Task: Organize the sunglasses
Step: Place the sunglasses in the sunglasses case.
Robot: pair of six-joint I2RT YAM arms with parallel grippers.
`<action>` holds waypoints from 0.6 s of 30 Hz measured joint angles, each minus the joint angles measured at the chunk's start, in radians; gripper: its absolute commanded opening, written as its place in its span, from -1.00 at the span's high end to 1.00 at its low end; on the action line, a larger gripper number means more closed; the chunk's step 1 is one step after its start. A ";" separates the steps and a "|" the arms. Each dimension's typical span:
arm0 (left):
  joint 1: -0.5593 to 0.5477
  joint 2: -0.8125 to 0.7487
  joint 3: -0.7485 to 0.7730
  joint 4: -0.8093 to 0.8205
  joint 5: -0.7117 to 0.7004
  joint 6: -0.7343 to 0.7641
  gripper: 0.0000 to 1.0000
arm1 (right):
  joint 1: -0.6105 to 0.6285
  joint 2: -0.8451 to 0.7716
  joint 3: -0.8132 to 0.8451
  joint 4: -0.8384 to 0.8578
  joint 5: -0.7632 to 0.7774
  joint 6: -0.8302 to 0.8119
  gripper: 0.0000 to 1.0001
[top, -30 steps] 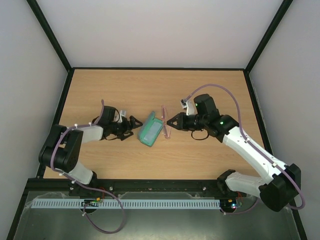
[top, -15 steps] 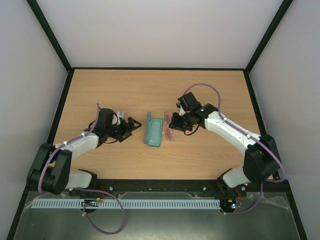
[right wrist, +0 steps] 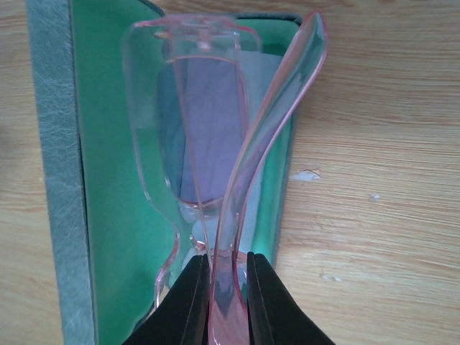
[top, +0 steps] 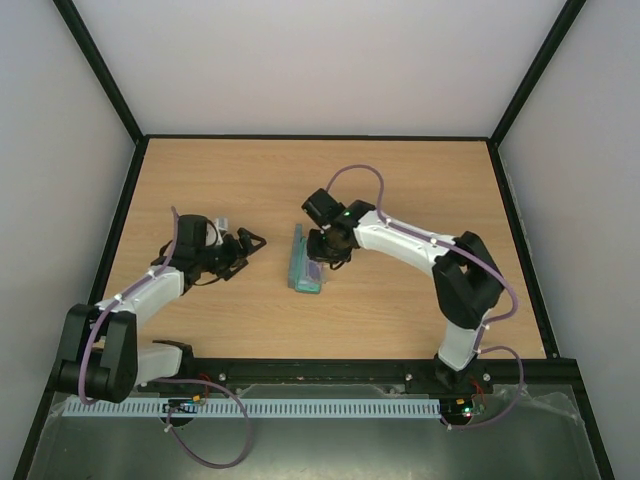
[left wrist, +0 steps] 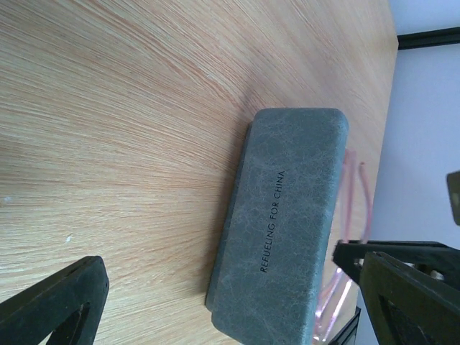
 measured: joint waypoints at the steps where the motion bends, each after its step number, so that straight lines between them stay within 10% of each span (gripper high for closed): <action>1: 0.004 0.000 0.000 -0.002 0.006 0.004 -0.98 | 0.009 0.017 0.010 -0.002 0.010 0.010 0.97; 18: 0.035 -0.013 0.000 -0.023 0.083 0.062 -0.98 | 0.065 0.237 0.145 -0.034 0.134 0.121 0.93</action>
